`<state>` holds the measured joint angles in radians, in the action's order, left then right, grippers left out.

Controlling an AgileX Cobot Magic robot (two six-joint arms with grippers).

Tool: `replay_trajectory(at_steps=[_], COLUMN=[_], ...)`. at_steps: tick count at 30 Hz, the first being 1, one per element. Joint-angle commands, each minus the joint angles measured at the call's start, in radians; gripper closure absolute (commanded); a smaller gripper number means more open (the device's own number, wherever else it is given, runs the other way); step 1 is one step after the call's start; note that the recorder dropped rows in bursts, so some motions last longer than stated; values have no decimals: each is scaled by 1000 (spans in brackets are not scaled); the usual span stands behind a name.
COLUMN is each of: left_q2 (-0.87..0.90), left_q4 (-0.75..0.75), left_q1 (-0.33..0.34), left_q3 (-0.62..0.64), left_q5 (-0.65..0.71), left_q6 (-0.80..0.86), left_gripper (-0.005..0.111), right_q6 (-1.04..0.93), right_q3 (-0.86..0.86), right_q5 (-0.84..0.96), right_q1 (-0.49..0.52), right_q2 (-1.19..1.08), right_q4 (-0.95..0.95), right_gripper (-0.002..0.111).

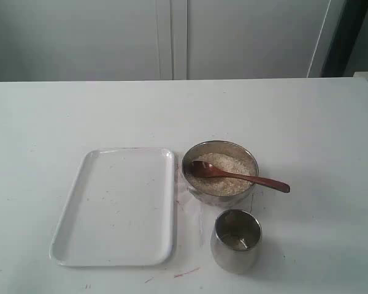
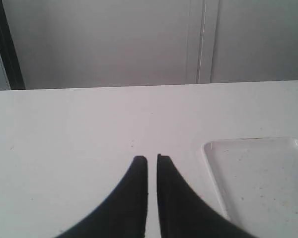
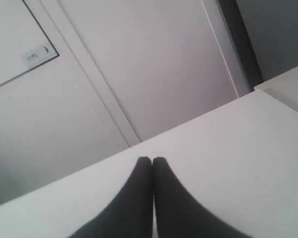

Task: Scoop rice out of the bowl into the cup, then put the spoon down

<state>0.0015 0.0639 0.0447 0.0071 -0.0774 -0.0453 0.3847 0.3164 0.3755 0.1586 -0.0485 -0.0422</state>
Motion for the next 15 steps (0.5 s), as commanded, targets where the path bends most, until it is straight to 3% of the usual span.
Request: replay_trajectory(at_steps=[1,6,9,15], left_q2=[-1,-1,-1,-1], left_q4=[3,3,3,3], left_q1=[-1,-1,-1,-1], left_q3=[-7,-7,-7,-7], left_q5=[-4,-4,-4,-4], left_q6=[-4,-4,-4,-4], left_gripper=[92,92,92,92], right_q6=[-209,-420,-500,-561], right_q3=[221,427,475,546], right_q5=[267,601,685,710], right_q1=[-1,-1,-31,-245], right_q2=[-140,-361,-456,-685], right_q4=[10,-118,-222,-191], right_gripper=[108,108,108,108])
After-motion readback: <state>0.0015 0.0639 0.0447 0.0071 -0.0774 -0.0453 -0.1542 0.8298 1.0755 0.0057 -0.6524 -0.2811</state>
